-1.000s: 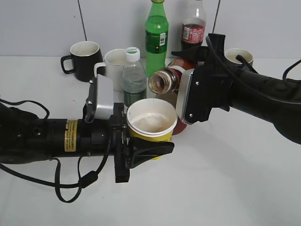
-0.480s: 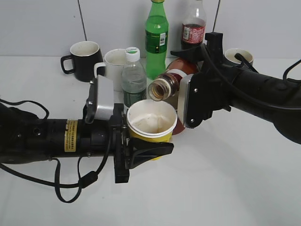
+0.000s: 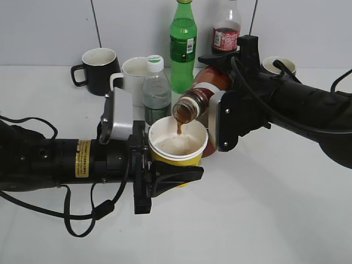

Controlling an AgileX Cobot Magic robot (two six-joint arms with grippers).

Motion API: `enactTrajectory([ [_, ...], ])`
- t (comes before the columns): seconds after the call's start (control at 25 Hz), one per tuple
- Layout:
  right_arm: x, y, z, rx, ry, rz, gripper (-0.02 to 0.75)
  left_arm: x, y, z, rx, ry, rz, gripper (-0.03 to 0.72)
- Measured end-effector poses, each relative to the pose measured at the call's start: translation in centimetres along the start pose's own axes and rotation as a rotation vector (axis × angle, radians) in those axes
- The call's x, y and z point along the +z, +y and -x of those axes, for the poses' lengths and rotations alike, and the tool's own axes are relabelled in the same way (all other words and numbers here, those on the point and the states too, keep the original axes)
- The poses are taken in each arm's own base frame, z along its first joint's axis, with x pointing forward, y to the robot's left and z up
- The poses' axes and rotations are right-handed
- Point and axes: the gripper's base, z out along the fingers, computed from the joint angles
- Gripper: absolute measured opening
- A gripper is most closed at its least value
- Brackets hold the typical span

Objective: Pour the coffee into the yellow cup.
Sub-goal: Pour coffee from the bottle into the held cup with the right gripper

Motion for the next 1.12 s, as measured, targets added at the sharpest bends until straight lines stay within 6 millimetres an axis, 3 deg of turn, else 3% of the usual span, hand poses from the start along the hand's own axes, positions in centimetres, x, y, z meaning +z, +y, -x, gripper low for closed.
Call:
enactTrajectory([
  [1.12, 0.0, -0.26, -0.13, -0.048, 0.015, -0.028, 0.503, -0.01, -0.29, -0.1, 0.013, 0.01, -0.032, 0.377],
])
